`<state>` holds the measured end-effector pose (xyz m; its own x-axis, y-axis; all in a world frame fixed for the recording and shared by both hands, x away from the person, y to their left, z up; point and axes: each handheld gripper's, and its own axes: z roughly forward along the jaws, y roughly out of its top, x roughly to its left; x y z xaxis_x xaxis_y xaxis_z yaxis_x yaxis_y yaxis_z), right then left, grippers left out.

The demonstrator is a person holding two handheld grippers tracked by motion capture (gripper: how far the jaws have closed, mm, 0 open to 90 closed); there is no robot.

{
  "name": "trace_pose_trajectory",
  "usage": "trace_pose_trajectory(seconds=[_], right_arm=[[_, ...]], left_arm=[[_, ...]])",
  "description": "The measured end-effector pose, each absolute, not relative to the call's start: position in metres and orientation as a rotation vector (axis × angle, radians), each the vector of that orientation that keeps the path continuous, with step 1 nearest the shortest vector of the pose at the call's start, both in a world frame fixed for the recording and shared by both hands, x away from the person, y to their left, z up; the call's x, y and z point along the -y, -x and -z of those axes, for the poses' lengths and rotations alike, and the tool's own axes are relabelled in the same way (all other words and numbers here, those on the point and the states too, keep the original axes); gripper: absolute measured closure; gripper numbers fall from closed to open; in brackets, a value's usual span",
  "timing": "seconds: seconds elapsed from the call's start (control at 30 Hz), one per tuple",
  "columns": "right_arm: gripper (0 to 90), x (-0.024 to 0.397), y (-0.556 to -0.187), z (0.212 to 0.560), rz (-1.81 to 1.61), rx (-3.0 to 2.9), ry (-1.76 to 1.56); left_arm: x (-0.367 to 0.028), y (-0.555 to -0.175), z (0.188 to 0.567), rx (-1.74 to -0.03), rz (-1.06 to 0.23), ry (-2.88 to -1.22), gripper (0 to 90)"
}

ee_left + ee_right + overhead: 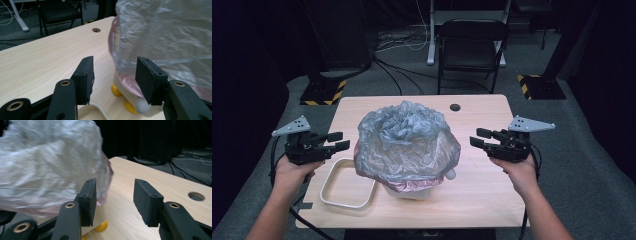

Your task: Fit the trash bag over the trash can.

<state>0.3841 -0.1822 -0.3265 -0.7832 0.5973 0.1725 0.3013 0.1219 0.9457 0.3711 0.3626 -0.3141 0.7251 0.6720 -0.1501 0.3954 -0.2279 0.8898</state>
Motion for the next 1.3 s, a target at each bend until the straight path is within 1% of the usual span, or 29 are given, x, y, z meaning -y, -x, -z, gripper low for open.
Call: trace_pose_trajectory(seconds=[0.23,0.4,0.53,0.7,0.8,0.9,1.07,1.17,1.23,1.3], right_arm=[[47.0,0.166,-0.356,0.312,-1.825,-2.154,-0.713],[44.9,0.15,-0.338,0.308,-1.886,-2.175,-0.581],[42.2,0.138,-0.33,0.309,-1.902,-2.195,-0.513],[37.9,0.126,-0.328,0.316,-1.889,-2.233,-0.507],[37.5,0.119,-0.329,0.32,-1.878,-2.255,-0.499],[37.6,0.115,-0.33,0.324,-1.867,-2.272,-0.497],[39.2,0.11,-0.332,0.331,-1.861,-2.294,-0.492],[41.6,0.107,-0.333,0.333,-1.858,-2.301,-0.489],[44.2,0.105,-0.333,0.334,-1.855,-2.302,-0.484],[47.7,0.103,-0.333,0.334,-1.852,-2.305,-0.477]], left_arm=[[-0.355,-0.344,0.311,-0.771,-0.325,-1.894,43.7],[-0.35,-0.326,0.304,-0.695,-0.32,-1.907,41.4],[-0.344,-0.32,0.304,-0.657,-0.305,-1.919,39.6],[-0.326,-0.318,0.308,-0.604,-0.272,-1.948,37.3],[-0.32,-0.32,0.309,-0.594,-0.266,-1.957,38.0],[-0.314,-0.321,0.311,-0.569,-0.252,-1.967,40.5],[-0.308,-0.322,0.316,-0.555,-0.237,-1.98,39.9],[-0.306,-0.324,0.316,-0.551,-0.24,-1.979,40.6],[-0.304,-0.324,0.316,-0.541,-0.237,-1.982,42.8],[-0.302,-0.325,0.317,-0.528,-0.238,-1.992,47.0]])
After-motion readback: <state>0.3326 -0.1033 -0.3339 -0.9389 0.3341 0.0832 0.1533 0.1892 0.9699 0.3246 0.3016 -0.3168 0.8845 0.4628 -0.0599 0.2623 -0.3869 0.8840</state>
